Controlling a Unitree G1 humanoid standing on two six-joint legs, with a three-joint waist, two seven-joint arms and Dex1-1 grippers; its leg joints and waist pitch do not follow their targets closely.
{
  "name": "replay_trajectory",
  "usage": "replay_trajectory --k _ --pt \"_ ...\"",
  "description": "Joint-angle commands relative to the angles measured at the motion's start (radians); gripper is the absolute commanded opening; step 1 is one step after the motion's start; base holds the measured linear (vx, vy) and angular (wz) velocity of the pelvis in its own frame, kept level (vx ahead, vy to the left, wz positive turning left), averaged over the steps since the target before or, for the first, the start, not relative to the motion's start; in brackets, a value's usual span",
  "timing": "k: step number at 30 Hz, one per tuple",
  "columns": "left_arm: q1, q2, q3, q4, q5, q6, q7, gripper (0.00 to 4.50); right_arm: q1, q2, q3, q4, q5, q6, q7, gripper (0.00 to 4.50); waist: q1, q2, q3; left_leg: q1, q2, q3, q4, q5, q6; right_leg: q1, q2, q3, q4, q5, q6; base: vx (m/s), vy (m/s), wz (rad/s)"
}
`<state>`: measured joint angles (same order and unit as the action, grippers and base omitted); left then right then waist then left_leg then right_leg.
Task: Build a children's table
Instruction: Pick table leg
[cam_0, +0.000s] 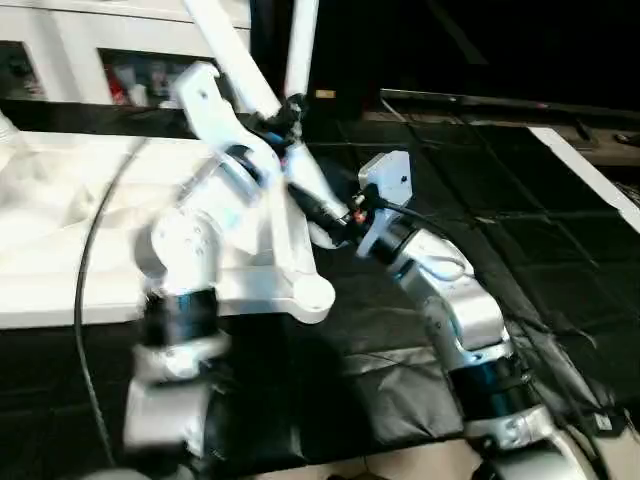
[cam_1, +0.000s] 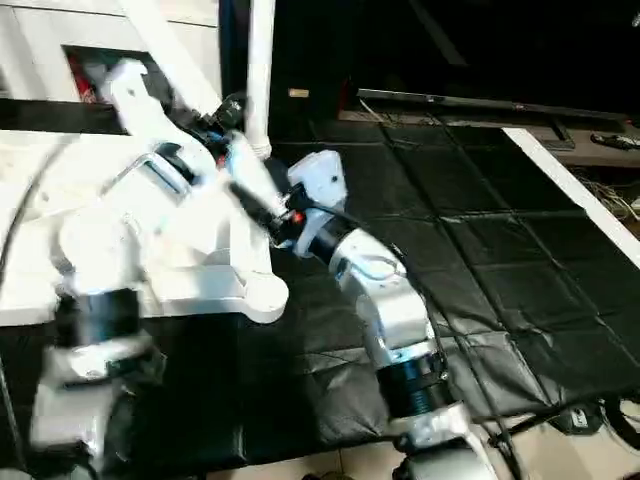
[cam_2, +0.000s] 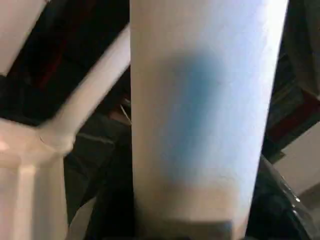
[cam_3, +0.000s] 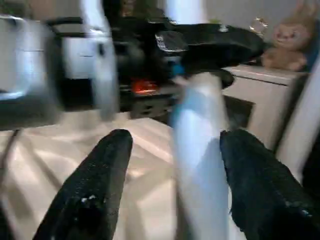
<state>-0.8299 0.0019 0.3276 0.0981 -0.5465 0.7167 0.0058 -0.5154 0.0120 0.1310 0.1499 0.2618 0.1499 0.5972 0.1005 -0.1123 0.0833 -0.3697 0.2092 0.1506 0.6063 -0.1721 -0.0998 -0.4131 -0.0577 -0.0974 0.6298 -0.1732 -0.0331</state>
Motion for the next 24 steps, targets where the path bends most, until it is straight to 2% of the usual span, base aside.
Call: replay_trajectory --k 1,3,4,6,10,12,14,15,16,17,18,19,20,21,23,24 --pt "-0.023 0.010 -0.033 0.015 0.017 -0.009 -0.029 1.85 0.004 -0.014 -0.012 -0.027 0.024 0.013 0.016 3.23 -0.003 0.029 -0.090 0.007 0.021 -0.001 -0.068 -0.160 -0.014 0.066 -0.076 0.058 -0.076 -0.182 -0.070 0.000 0.000 0.00" --pt "-0.024 0.031 -0.041 0.024 0.024 -0.011 -0.050 1.85 0.008 -0.011 -0.020 -0.040 0.046 0.020 0.025 3.42 -0.001 0.031 -0.089 0.009 0.020 0.000 -0.069 -0.162 -0.015 0.067 -0.075 0.059 -0.076 -0.167 -0.088 0.000 0.000 0.00" --pt "-0.025 0.056 -0.049 0.033 0.030 -0.014 -0.076 1.85 0.016 -0.001 -0.039 -0.064 0.100 0.049 0.044 3.51 -0.003 0.032 -0.088 0.009 0.019 0.000 -0.069 -0.166 -0.012 0.068 -0.074 0.059 -0.076 -0.170 -0.089 0.000 0.000 0.00" --pt "-0.027 0.093 -0.063 0.052 0.037 -0.019 -0.117 1.85 0.007 0.004 -0.070 -0.070 0.122 0.055 0.027 3.68 -0.003 0.035 -0.088 0.011 0.020 -0.001 -0.072 -0.178 -0.013 0.066 -0.076 0.059 -0.078 -0.189 -0.088 0.000 0.000 0.00" --pt "-0.023 0.147 -0.093 0.068 0.025 -0.012 -0.220 1.85 -0.011 -0.015 -0.099 -0.062 0.111 0.046 0.000 4.11 -0.002 0.037 -0.086 0.013 0.021 0.000 -0.073 -0.181 -0.037 0.064 -0.078 0.060 -0.077 -0.193 -0.102 0.000 0.000 0.00" --pt "-0.022 0.198 -0.122 0.072 0.009 0.005 -0.332 1.85 -0.048 -0.043 -0.136 -0.030 0.106 0.088 -0.038 4.27 -0.002 0.033 -0.087 0.014 0.020 0.001 -0.073 -0.180 -0.040 0.065 -0.078 0.060 -0.076 -0.201 -0.103 0.000 0.000 0.00" --pt "-0.020 0.235 -0.147 0.070 -0.002 0.022 -0.415 1.85 -0.076 -0.072 -0.152 0.005 0.097 0.114 -0.054 4.43 -0.005 0.035 -0.087 0.015 0.017 0.001 -0.073 -0.178 -0.052 0.066 -0.076 0.060 -0.073 -0.224 -0.097 0.000 0.000 0.00" --pt "-0.020 0.235 -0.147 0.070 -0.002 0.022 -0.415 1.85 -0.076 -0.072 -0.152 0.005 0.097 0.114 -0.054 4.43 -0.003 0.037 -0.084 0.018 0.018 0.005 -0.071 -0.191 -0.058 0.060 -0.078 0.062 -0.077 -0.232 -0.098 0.000 0.000 0.00" --pt "-0.022 0.260 -0.166 0.068 -0.016 0.036 -0.476 1.85 -0.094 -0.099 -0.170 0.019 0.138 0.202 -0.047 4.48 -0.003 0.024 -0.082 0.016 0.019 0.006 -0.073 -0.202 -0.055 0.063 -0.079 0.061 -0.081 -0.249 -0.096 0.000 0.000 0.00" --pt "-0.023 0.267 -0.171 0.064 -0.023 0.043 -0.494 1.85 -0.100 -0.109 -0.173 0.023 0.148 0.221 -0.039 4.48 -0.002 0.027 -0.084 0.017 0.017 0.004 -0.072 -0.200 -0.052 0.066 -0.078 0.060 -0.077 -0.256 -0.095 0.000 0.000 0.00" --pt "-0.026 0.295 -0.196 0.051 -0.044 0.063 -0.569 1.85 -0.115 -0.144 -0.185 0.028 0.204 0.302 0.016 4.50 -0.002 0.026 -0.085 0.017 0.017 0.004 -0.072 -0.189 -0.043 0.067 -0.077 0.060 -0.078 -0.253 -0.096 0.000 0.000 0.00" --pt "-0.026 0.295 -0.196 0.051 -0.044 0.063 -0.569 1.85 -0.115 -0.144 -0.185 0.028 0.204 0.302 0.016 4.50 -0.001 0.027 -0.085 0.017 0.018 0.004 -0.072 -0.188 -0.042 0.067 -0.078 0.060 -0.076 -0.250 -0.096 0.000 0.000 0.00" --pt "-0.030 0.314 -0.212 0.032 -0.070 0.083 -0.629 1.85 -0.123 -0.178 -0.180 0.024 0.246 0.353 0.091 4.50 0.000 0.027 -0.085 0.014 0.019 0.007 -0.071 -0.178 -0.043 0.065 -0.081 0.062 -0.078 -0.237 -0.100 0.000 0.000 0.00" --pt "-0.033 0.316 -0.214 0.024 -0.083 0.094 -0.646 1.85 -0.126 -0.190 -0.174 0.022 0.255 0.367 0.117 4.50 0.002 0.027 -0.088 0.011 0.019 0.006 -0.069 -0.168 -0.037 0.073 -0.082 0.061 -0.074 -0.227 -0.108 0.000 0.000 0.00" --pt "-0.039 0.318 -0.212 0.014 -0.106 0.110 -0.670 1.85 -0.129 -0.212 -0.164 0.016 0.286 0.417 0.165 4.50 0.004 0.027 -0.088 0.009 0.021 0.006 -0.068 -0.148 -0.035 0.072 -0.083 0.061 -0.071 -0.198 -0.122 0.000 0.000 0.00" --pt "-0.044 0.338 -0.232 -0.005 -0.139 0.136 -0.746 1.85 -0.133 -0.247 -0.144 0.007 0.333 0.489 0.243 4.50 0.005 0.027 -0.088 0.010 0.019 0.007 -0.067 -0.144 -0.030 0.075 -0.082 0.059 -0.072 -0.199 -0.131 0.000 0.000 0.00"
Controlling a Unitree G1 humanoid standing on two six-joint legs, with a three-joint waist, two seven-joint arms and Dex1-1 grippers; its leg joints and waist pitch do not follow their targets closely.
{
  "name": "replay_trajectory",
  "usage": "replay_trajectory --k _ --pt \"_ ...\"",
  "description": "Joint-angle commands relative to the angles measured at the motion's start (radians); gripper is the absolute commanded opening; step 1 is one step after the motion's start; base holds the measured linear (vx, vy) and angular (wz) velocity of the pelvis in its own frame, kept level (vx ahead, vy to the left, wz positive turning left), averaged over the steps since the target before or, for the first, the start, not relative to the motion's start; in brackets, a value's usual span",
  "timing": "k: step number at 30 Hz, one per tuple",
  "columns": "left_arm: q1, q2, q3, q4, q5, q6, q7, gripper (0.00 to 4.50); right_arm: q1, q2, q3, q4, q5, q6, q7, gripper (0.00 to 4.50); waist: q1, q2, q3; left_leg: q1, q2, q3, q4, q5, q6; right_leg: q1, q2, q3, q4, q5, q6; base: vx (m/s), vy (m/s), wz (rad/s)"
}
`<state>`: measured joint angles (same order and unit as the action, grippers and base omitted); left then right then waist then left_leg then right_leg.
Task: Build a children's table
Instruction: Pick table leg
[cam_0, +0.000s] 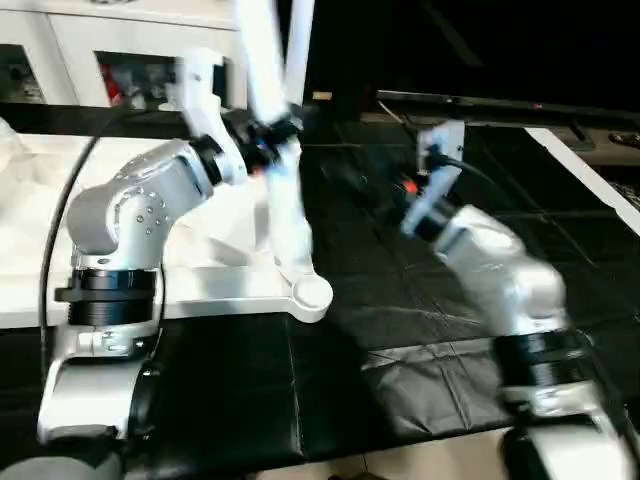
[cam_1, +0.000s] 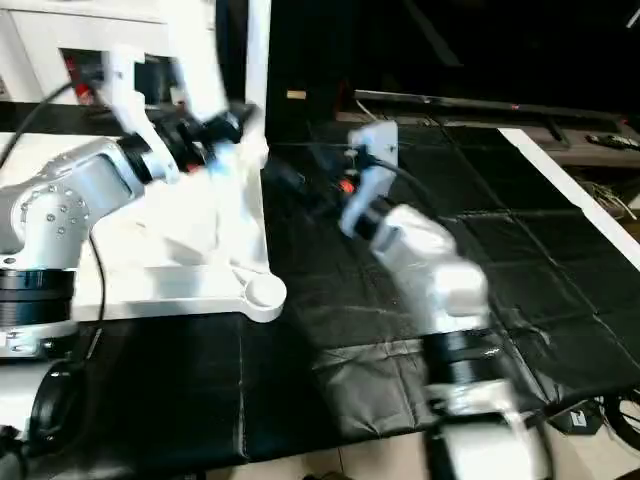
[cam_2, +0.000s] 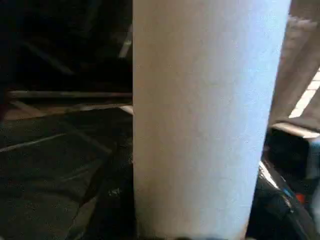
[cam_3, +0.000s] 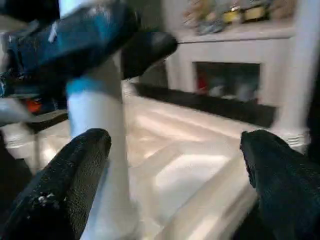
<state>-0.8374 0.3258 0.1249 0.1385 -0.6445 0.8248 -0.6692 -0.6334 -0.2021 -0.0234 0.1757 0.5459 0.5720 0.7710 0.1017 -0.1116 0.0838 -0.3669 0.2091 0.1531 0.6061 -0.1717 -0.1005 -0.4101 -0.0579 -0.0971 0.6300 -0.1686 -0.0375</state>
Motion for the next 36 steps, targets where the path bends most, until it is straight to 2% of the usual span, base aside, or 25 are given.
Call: replay_trajectory --k 1,3,5,6,8,11,14,21,27,28,32,35,36 --pt "-0.036 0.018 -0.034 -0.050 -0.046 0.031 -0.086 1.85 -0.015 -0.038 0.013 -0.019 0.057 0.078 0.081 4.50 0.004 0.026 -0.089 0.007 0.019 0.004 -0.067 -0.145 -0.029 0.072 -0.082 0.059 -0.072 -0.204 -0.126 0.000 0.000 0.00" --pt "-0.034 0.030 -0.051 -0.070 -0.071 0.038 -0.159 1.85 -0.018 -0.055 0.021 -0.023 0.099 0.138 0.150 4.50 0.005 0.024 -0.086 0.006 0.022 0.004 -0.068 -0.149 -0.030 0.070 -0.083 0.059 -0.076 -0.229 -0.131 0.000 0.000 0.00" --pt "-0.034 0.029 -0.052 -0.078 -0.091 0.044 -0.187 1.85 -0.015 -0.066 0.029 -0.028 0.119 0.160 0.193 4.50 0.008 0.025 -0.086 0.007 0.022 0.005 -0.067 -0.159 -0.033 0.067 -0.085 0.059 -0.078 -0.251 -0.128 0.000 0.000 0.00" --pt "-0.035 0.032 -0.060 -0.088 -0.120 0.058 -0.233 1.85 -0.009 -0.087 0.048 -0.037 0.143 0.184 0.256 4.50 0.011 0.021 -0.086 0.008 0.021 0.006 -0.066 -0.161 -0.031 0.069 -0.085 0.058 -0.082 -0.278 -0.124 0.000 0.000 0.00" --pt "-0.035 0.038 -0.072 -0.096 -0.139 0.070 -0.275 1.85 -0.005 -0.106 0.067 -0.044 0.156 0.197 0.312 4.50 0.014 0.024 -0.086 0.007 0.024 0.005 -0.066 -0.157 -0.031 0.068 -0.086 0.058 -0.080 -0.278 -0.123 0.000 0.000 0.00" --pt "-0.033 0.045 -0.103 -0.118 -0.174 0.098 -0.353 1.85 -0.003 -0.124 0.098 -0.054 0.177 0.222 0.390 4.50 0.016 0.020 -0.084 0.006 0.023 0.005 -0.066 -0.164 -0.032 0.066 -0.087 0.058 -0.083 -0.304 -0.118 0.000 0.000 0.00" --pt "-0.031 0.052 -0.133 -0.141 -0.216 0.134 -0.429 1.85 -0.009 -0.123 0.120 -0.054 0.200 0.248 0.443 4.18 0.017 0.021 -0.082 0.007 0.024 0.004 -0.068 -0.173 -0.035 0.063 -0.088 0.056 -0.088 -0.346 -0.110 0.000 0.000 0.00" --pt "-0.046 0.060 -0.191 -0.138 -0.207 0.140 -0.510 1.85 -0.019 -0.139 0.165 -0.059 0.233 0.297 0.555 3.71 0.020 0.018 -0.084 0.004 0.024 0.002 -0.067 -0.172 -0.038 0.065 -0.089 0.055 -0.093 -0.392 -0.079 0.000 0.000 0.00" --pt "-0.066 0.051 -0.187 -0.116 -0.213 0.133 -0.520 1.85 -0.005 -0.152 0.193 -0.071 0.245 0.315 0.607 3.14 0.020 0.019 -0.084 0.003 0.024 0.001 -0.066 -0.165 -0.042 0.065 -0.088 0.054 -0.092 -0.383 -0.078 0.000 0.000 0.00" --pt "-0.067 0.051 -0.185 -0.114 -0.213 0.131 -0.521 1.85 -0.001 -0.153 0.195 -0.074 0.247 0.316 0.610 3.05 0.021 0.024 -0.085 0.004 0.024 0.001 -0.065 -0.163 -0.044 0.065 -0.089 0.054 -0.090 -0.380 -0.080 0.000 0.000 0.00" --pt "-0.072 0.049 -0.181 -0.105 -0.211 0.127 -0.524 1.85 0.006 -0.156 0.198 -0.077 0.244 0.318 0.616 2.61 0.021 0.022 -0.086 0.003 0.024 0.002 -0.065 -0.158 -0.045 0.066 -0.087 0.054 -0.089 -0.353 -0.091 0.000 0.000 0.00" --pt "-0.074 0.049 -0.182 -0.103 -0.212 0.126 -0.528 1.85 0.010 -0.158 0.201 -0.081 0.235 0.317 0.621 2.50 0.022 0.021 -0.086 0.004 0.023 0.002 -0.065 -0.165 -0.044 0.066 -0.087 0.054 -0.090 -0.363 -0.087 0.000 0.000 0.00" --pt "-0.076 0.046 -0.180 -0.103 -0.213 0.127 -0.527 1.85 0.014 -0.163 0.207 -0.085 0.233 0.313 0.622 2.34 0.022 0.022 -0.086 0.004 0.024 0.001 -0.065 -0.165 -0.045 0.067 -0.087 0.053 -0.090 -0.365 -0.085 0.000 0.000 0.00"
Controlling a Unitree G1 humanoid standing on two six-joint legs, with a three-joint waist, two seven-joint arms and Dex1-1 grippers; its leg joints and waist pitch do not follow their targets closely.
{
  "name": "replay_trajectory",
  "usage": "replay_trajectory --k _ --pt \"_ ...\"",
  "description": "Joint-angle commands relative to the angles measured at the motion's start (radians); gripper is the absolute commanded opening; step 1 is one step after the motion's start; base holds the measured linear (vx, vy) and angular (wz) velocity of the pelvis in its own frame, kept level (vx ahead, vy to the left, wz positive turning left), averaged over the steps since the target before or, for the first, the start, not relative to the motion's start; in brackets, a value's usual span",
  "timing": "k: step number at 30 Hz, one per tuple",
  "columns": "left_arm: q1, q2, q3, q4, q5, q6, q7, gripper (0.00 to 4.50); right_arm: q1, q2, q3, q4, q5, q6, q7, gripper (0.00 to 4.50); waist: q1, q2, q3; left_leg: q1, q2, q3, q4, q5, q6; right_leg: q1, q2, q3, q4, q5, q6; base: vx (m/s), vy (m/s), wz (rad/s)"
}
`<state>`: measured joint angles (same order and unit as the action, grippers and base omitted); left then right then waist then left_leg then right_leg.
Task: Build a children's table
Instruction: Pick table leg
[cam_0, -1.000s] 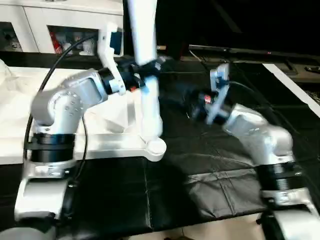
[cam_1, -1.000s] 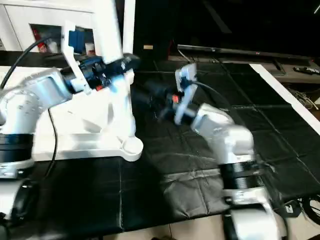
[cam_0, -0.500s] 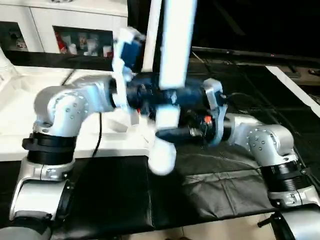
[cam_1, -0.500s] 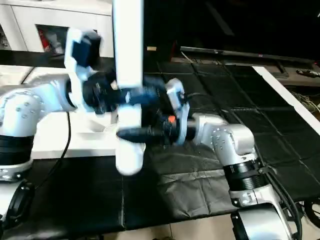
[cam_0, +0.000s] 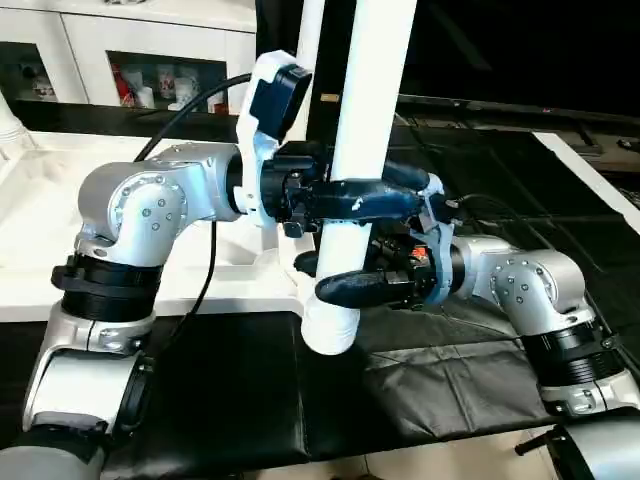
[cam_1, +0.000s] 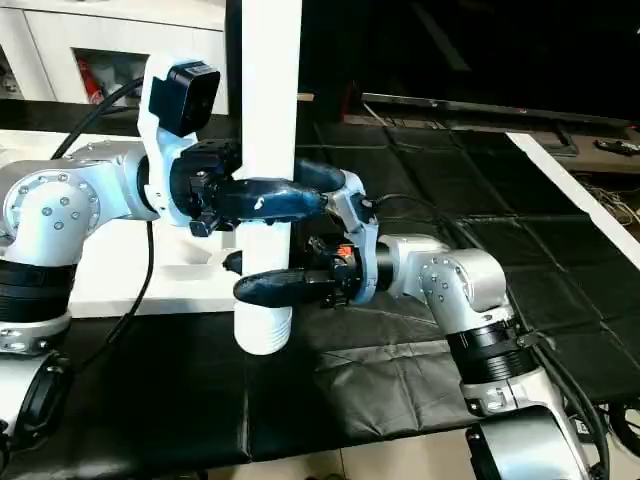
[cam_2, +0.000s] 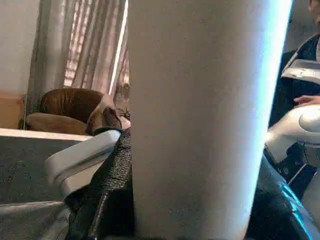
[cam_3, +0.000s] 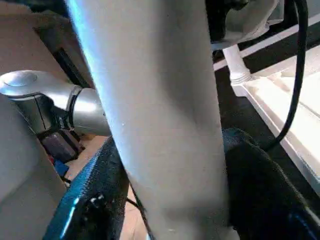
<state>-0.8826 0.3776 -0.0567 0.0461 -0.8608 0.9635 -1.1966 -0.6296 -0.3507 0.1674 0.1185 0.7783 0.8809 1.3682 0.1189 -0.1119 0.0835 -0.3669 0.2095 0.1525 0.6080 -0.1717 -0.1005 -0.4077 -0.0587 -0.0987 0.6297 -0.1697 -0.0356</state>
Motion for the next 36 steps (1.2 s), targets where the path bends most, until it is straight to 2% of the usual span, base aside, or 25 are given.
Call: replay_trajectory --k 1,5,7,8,15,16,19,20,21,22,23,24,26,29,30,32,34,36 --pt "-0.032 -0.008 0.003 -0.011 0.003 -0.012 0.002 1.85 0.012 -0.015 0.017 -0.030 0.001 0.003 0.024 2.30 0.005 0.022 -0.086 0.004 0.023 0.002 -0.067 -0.165 -0.045 0.064 -0.087 0.055 -0.090 -0.365 -0.087 0.000 0.000 0.00" --pt "-0.034 -0.017 0.008 -0.010 0.002 -0.014 0.013 1.85 0.019 -0.015 0.014 -0.038 -0.003 -0.001 0.015 2.24 0.006 0.020 -0.086 0.003 0.023 0.002 -0.066 -0.160 -0.044 0.064 -0.087 0.054 -0.090 -0.369 -0.085 0.000 0.000 0.00" --pt "-0.036 -0.023 0.014 -0.011 -0.001 -0.015 0.025 1.85 0.025 -0.009 0.008 -0.046 -0.001 -0.001 0.001 2.18 0.006 0.022 -0.086 0.003 0.024 0.002 -0.066 -0.161 -0.044 0.064 -0.087 0.054 -0.089 -0.366 -0.087 0.000 0.000 0.00" --pt "-0.036 -0.025 0.018 -0.012 -0.003 -0.014 0.031 1.85 0.030 -0.006 0.005 -0.054 -0.001 -0.001 -0.007 2.16 0.006 0.027 -0.086 0.005 0.024 0.001 -0.067 -0.164 -0.046 0.063 -0.086 0.054 -0.089 -0.360 -0.090 0.000 0.000 0.00" --pt "-0.043 -0.040 0.038 -0.001 0.015 -0.045 0.078 1.85 0.040 0.008 -0.007 -0.062 -0.006 -0.017 -0.042 2.11 0.008 0.028 -0.087 0.005 0.023 0.001 -0.066 -0.173 -0.046 0.065 -0.086 0.053 -0.088 -0.344 -0.100 0.000 0.000 0.00" --pt "-0.046 -0.040 0.039 0.005 0.023 -0.046 0.090 2.55 0.040 0.012 -0.010 -0.061 -0.009 -0.022 -0.051 2.11 0.008 0.029 -0.088 0.005 0.024 0.000 -0.066 -0.176 -0.049 0.064 -0.086 0.053 -0.088 -0.342 -0.102 0.000 0.000 0.00" --pt "-0.040 -0.033 0.037 0.003 0.054 -0.067 0.120 2.55 0.038 0.033 -0.027 -0.056 -0.029 -0.055 -0.106 2.08 0.007 0.030 -0.085 0.007 0.022 0.000 -0.067 -0.190 -0.049 0.062 -0.083 0.051 -0.093 -0.365 -0.090 0.000 0.000 0.00" --pt "-0.035 -0.031 0.033 -0.002 0.079 -0.085 0.142 2.55 0.038 0.041 -0.032 -0.056 -0.048 -0.081 -0.130 2.08 0.008 0.032 -0.087 0.009 0.024 -0.002 -0.068 -0.194 -0.051 0.063 -0.087 0.051 -0.094 -0.376 -0.085 0.000 0.000 0.00" --pt "-0.029 -0.030 0.029 -0.004 0.107 -0.096 0.177 2.81 0.036 0.055 -0.036 -0.052 -0.076 -0.111 -0.172 1.96 0.007 0.030 -0.086 0.007 0.025 -0.003 -0.069 -0.185 -0.060 0.061 -0.087 0.052 -0.091 -0.369 -0.080 0.000 0.000 0.00" --pt "-0.025 -0.028 0.026 -0.005 0.123 -0.099 0.198 2.96 0.035 0.064 -0.041 -0.050 -0.088 -0.121 -0.199 1.93 0.008 0.035 -0.087 0.007 0.024 -0.003 -0.069 -0.183 -0.063 0.062 -0.086 0.052 -0.090 -0.363 -0.081 0.000 0.000 0.00" --pt "-0.022 -0.026 0.025 -0.006 0.134 -0.101 0.211 2.96 0.034 0.070 -0.044 -0.049 -0.096 -0.128 -0.217 1.93 0.006 0.034 -0.087 0.007 0.025 -0.003 -0.069 -0.182 -0.066 0.061 -0.086 0.053 -0.089 -0.356 -0.079 0.000 0.000 0.00" --pt "-0.005 -0.036 0.042 -0.014 0.176 -0.114 0.304 3.03 0.026 0.108 -0.068 -0.037 -0.129 -0.158 -0.315 1.91 0.005 0.034 -0.088 0.008 0.025 -0.004 -0.069 -0.180 -0.069 0.061 -0.085 0.053 -0.087 -0.345 -0.082 0.000 0.000 0.00" --pt "0.000 -0.070 0.087 -0.015 0.190 -0.111 0.424 3.05 0.022 0.131 -0.075 -0.033 -0.169 -0.201 -0.382 1.91 0.000 0.032 -0.088 0.005 0.025 -0.005 -0.069 -0.186 -0.078 0.061 -0.086 0.051 -0.084 -0.338 -0.091 0.000 0.000 0.00" --pt "-0.002 -0.119 0.133 -0.015 0.204 -0.101 0.560 3.05 0.015 0.152 -0.078 -0.032 -0.192 -0.217 -0.437 1.90 0.003 0.032 -0.089 0.011 0.025 -0.002 -0.068 -0.185 -0.069 0.059 -0.083 0.052 -0.085 -0.312 -0.100 0.000 0.000 0.00" --pt "-0.001 -0.130 0.139 -0.018 0.214 -0.102 0.593 3.05 0.013 0.159 -0.079 -0.032 -0.199 -0.222 -0.456 1.89 0.002 0.031 -0.088 0.006 0.025 -0.002 -0.069 -0.181 -0.067 0.062 -0.083 0.053 -0.082 -0.299 -0.098 0.000 0.000 0.00" --pt "0.008 -0.163 0.149 -0.032 0.267 -0.108 0.706 2.77 0.006 0.176 -0.074 -0.028 -0.242 -0.258 -0.520 1.89 0.000 0.026 -0.089 0.005 0.026 -0.003 -0.069 -0.172 -0.068 0.063 -0.084 0.053 -0.080 -0.284 -0.093 0.000 0.000 0.00" --pt "0.027 -0.237 0.190 -0.049 0.275 -0.123 0.825 2.68 -0.003 0.199 -0.074 -0.011 -0.292 -0.292 -0.598 1.89 -0.005 0.025 -0.088 0.003 0.024 -0.001 -0.068 -0.171 -0.066 0.064 -0.085 0.054 -0.083 -0.295 -0.090 0.000 0.000 0.00" --pt "0.040 -0.271 0.199 -0.065 0.277 -0.134 0.866 2.51 -0.007 0.211 -0.075 -0.005 -0.306 -0.303 -0.627 1.89 -0.005 0.022 -0.088 0.001 0.021 0.001 -0.067 -0.165 -0.060 0.066 -0.084 0.054 -0.086 -0.310 -0.077 0.000 0.000 0.00"
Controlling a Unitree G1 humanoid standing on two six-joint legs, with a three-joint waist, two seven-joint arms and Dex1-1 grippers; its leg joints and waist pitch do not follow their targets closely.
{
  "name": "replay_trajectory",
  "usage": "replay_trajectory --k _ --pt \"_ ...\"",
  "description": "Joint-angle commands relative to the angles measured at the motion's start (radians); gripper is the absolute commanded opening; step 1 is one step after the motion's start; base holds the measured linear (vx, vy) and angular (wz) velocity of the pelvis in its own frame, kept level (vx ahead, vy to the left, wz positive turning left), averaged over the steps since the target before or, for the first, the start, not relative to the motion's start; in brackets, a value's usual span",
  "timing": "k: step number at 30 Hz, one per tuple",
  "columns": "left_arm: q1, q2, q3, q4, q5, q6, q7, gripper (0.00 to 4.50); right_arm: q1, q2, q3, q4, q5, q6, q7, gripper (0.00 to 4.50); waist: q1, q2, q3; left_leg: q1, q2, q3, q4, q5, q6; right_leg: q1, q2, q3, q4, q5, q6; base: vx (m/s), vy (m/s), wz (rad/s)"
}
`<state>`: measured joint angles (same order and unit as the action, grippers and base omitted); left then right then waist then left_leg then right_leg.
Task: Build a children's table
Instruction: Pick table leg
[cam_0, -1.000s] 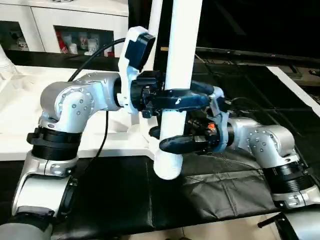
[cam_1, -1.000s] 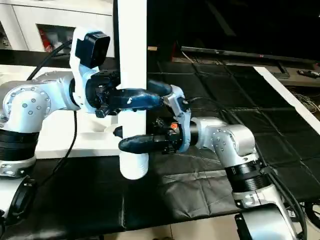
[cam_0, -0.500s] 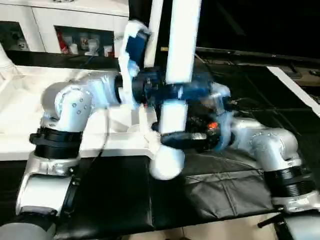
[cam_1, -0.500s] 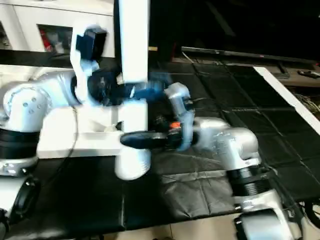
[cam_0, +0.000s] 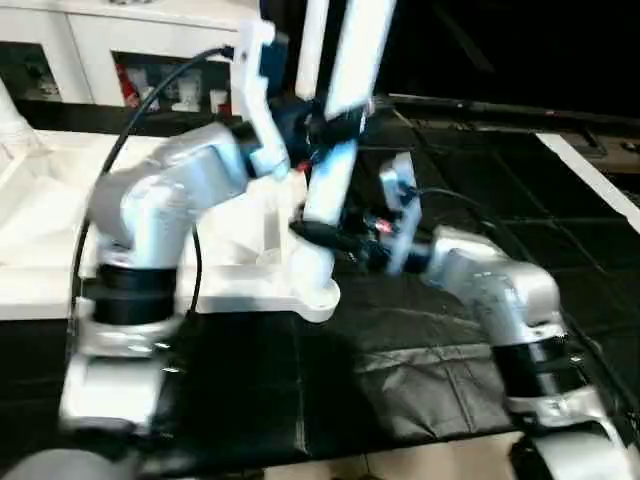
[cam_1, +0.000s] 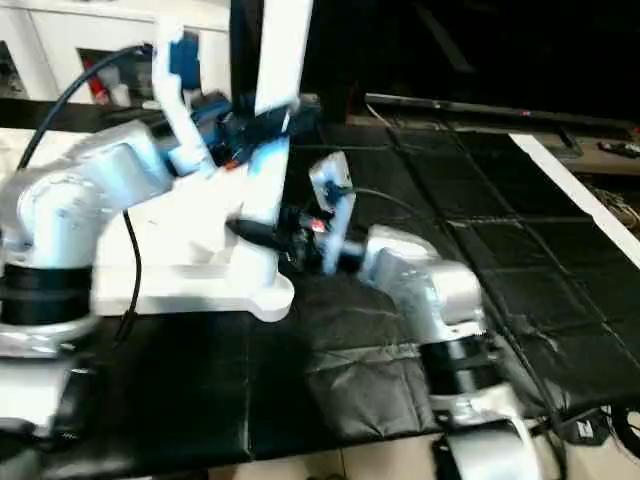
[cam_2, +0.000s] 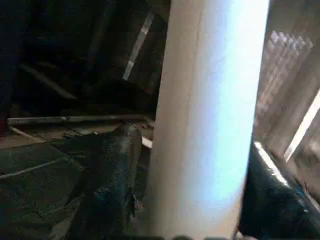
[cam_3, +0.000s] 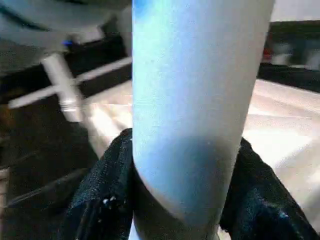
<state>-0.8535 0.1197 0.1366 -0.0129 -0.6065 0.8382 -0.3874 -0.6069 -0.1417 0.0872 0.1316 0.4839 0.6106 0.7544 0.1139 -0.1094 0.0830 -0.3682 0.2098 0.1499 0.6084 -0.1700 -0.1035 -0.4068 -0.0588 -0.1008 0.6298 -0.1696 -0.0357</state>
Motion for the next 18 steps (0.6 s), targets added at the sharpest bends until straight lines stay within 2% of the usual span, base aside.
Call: replay_trajectory --k 1,6,11,12,16,18 --pt "0.017 -0.027 0.007 -0.016 0.026 -0.011 0.077 2.41 -0.030 0.010 0.003 -0.016 -0.017 -0.038 -0.026 1.89 0.000 0.021 -0.088 0.002 0.021 0.003 -0.067 -0.167 -0.055 0.064 -0.083 0.056 -0.087 -0.312 -0.073 0.000 0.000 0.00" --pt "0.034 -0.060 -0.021 -0.035 0.077 -0.041 0.156 2.11 -0.034 0.035 0.010 -0.010 -0.050 -0.063 -0.079 1.89 -0.006 0.020 -0.087 0.003 0.019 0.002 -0.068 -0.177 -0.042 0.061 -0.078 0.055 -0.092 -0.326 -0.036 0.000 0.000 0.00" --pt "0.019 -0.051 -0.019 -0.013 0.088 -0.054 0.147 1.90 -0.037 0.040 0.012 -0.003 -0.059 -0.060 -0.087 1.89 -0.008 0.022 -0.086 0.007 0.019 0.001 -0.068 -0.189 -0.040 0.057 -0.078 0.054 -0.094 -0.338 -0.027 0.000 0.000 0.00" --pt "0.013 -0.041 -0.015 -0.003 0.088 -0.059 0.137 1.85 -0.038 0.039 0.009 -0.002 -0.048 -0.050 -0.078 2.45 -0.007 0.022 -0.086 0.007 0.019 0.001 -0.069 -0.191 -0.039 0.057 -0.078 0.054 -0.094 -0.342 -0.026 0.000 0.000 0.00" --pt "0.008 -0.017 -0.026 0.000 0.088 -0.062 0.107 1.80 -0.047 0.033 -0.015 0.006 -0.021 -0.025 -0.060 2.77 -0.007 0.023 -0.087 0.007 0.020 0.000 -0.070 -0.184 -0.039 0.057 -0.078 0.056 -0.090 -0.313 -0.035 0.000 0.000 0.00" --pt "0.000 0.008 -0.037 0.009 0.095 -0.055 0.084 1.79 -0.062 -0.010 -0.028 0.009 0.020 0.019 0.018 2.94 -0.004 0.022 -0.088 0.007 0.022 0.000 -0.070 -0.179 -0.036 0.060 -0.078 0.056 -0.086 -0.283 -0.047 0.000 0.000 0.00"
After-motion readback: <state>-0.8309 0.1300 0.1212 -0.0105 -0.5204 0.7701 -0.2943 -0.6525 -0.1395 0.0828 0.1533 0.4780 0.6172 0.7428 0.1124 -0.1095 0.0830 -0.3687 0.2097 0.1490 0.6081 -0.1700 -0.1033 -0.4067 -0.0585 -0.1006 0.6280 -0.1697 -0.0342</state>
